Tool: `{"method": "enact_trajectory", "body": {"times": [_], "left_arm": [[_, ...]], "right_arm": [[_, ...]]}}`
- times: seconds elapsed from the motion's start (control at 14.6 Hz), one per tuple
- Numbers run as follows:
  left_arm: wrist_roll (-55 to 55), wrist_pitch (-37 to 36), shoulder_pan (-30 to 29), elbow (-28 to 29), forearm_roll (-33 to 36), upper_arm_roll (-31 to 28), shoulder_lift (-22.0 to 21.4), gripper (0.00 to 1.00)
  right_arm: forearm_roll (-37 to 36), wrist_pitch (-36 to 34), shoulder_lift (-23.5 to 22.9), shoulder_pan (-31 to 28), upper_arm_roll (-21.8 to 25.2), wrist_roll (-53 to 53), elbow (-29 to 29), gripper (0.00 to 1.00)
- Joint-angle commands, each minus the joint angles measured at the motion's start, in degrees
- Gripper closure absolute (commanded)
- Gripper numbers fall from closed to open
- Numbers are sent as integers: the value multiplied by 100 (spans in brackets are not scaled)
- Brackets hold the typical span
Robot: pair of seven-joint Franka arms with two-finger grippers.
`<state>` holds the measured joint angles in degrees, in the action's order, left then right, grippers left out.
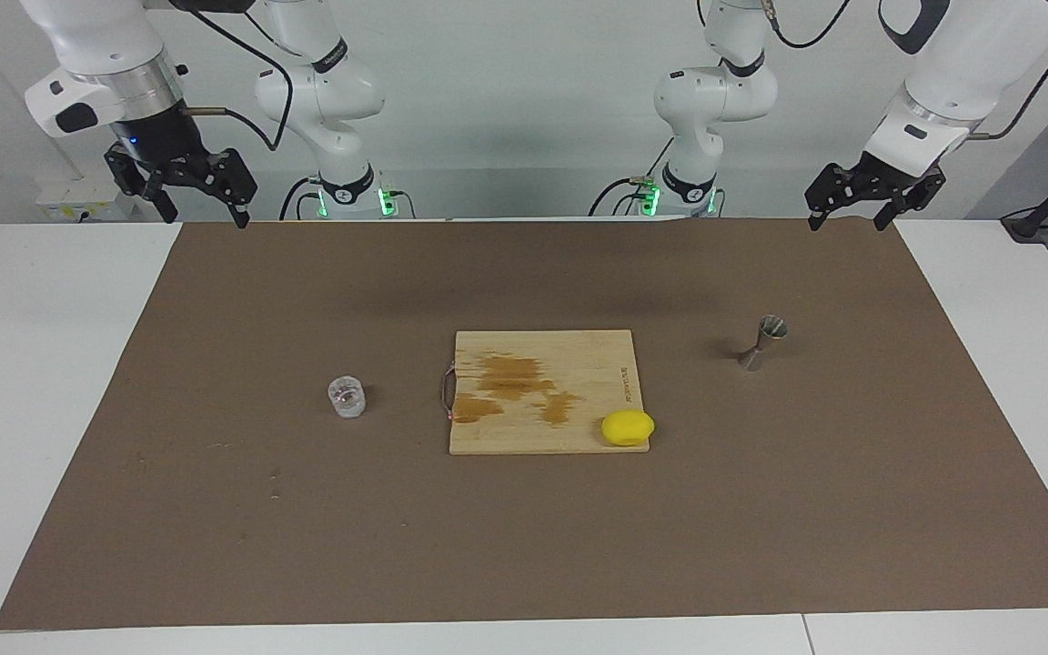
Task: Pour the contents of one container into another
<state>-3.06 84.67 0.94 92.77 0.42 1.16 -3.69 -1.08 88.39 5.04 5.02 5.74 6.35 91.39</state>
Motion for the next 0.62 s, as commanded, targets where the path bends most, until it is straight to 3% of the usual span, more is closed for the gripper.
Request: {"method": "enact_trajectory", "body": {"times": [0.0, 0.55], "left_arm": [[60, 111, -50, 118, -51, 24, -80, 0], [60, 50, -67, 118, -51, 16, -88, 0]], "right_arm": [[108, -6, 94, -54, -20, -55, 80, 0], [108, 3, 94, -54, -20, -55, 80, 0]]}}
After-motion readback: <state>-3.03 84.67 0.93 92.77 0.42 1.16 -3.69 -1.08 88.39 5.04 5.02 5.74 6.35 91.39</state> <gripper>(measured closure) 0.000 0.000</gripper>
